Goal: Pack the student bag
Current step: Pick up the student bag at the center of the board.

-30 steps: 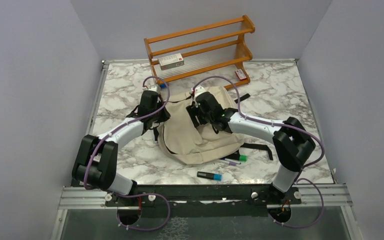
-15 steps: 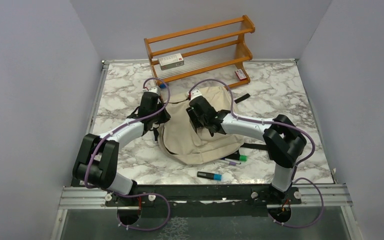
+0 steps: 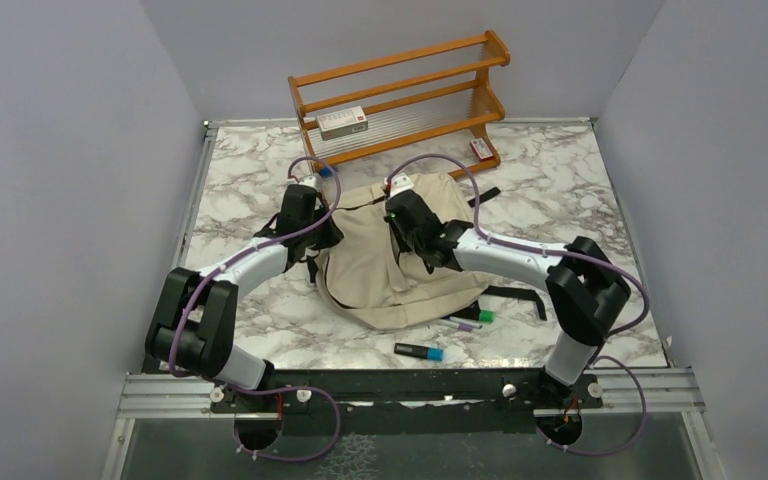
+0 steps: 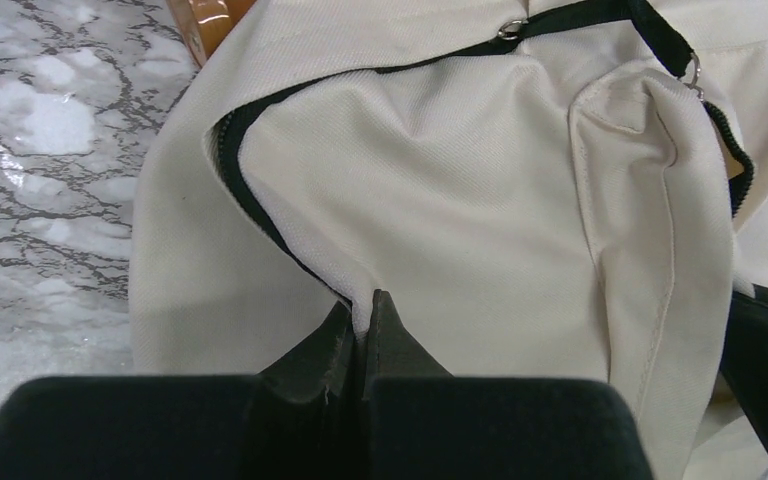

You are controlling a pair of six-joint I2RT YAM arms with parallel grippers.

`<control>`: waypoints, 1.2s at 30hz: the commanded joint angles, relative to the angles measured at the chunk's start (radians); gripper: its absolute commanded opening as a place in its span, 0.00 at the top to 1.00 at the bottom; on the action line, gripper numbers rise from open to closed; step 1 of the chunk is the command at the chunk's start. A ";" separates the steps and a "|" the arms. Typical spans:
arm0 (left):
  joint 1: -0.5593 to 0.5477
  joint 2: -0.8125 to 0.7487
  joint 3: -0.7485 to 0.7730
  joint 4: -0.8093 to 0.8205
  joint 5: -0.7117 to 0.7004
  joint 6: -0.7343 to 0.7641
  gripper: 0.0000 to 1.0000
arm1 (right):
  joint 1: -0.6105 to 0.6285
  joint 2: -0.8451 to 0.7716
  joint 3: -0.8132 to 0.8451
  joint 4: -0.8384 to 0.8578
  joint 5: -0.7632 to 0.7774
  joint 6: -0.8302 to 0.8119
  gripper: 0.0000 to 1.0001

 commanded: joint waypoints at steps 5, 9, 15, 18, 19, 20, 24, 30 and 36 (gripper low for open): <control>0.008 -0.064 0.168 -0.057 0.174 -0.023 1.00 | -0.032 -0.195 0.099 -0.069 -0.046 0.005 0.99; 0.008 -0.065 0.302 -0.150 0.191 -0.020 1.00 | -0.042 -0.223 0.185 -0.105 -0.075 -0.017 1.00; 0.011 -0.053 0.501 -0.276 0.207 -0.033 1.00 | -0.045 -0.230 0.368 -0.192 -0.105 -0.062 0.99; 0.014 -0.048 0.587 -0.327 0.207 -0.050 1.00 | -0.054 -0.225 0.454 -0.232 -0.129 -0.081 1.00; 0.016 -0.045 0.614 -0.345 0.211 -0.056 1.00 | -0.057 -0.219 0.483 -0.245 -0.133 -0.088 1.00; 0.020 -0.043 0.637 -0.357 0.218 -0.063 1.00 | -0.058 -0.216 0.507 -0.253 -0.138 -0.094 0.99; 0.035 -0.036 0.710 -0.366 0.270 -0.101 1.00 | -0.065 -0.195 0.608 -0.278 -0.153 -0.117 0.99; 0.043 -0.013 0.790 -0.365 0.340 -0.123 1.00 | -0.089 -0.144 0.750 -0.306 -0.153 -0.150 1.00; 0.108 -0.041 0.819 -0.390 0.342 -0.105 1.00 | -0.112 -0.077 0.891 -0.352 -0.170 -0.166 1.00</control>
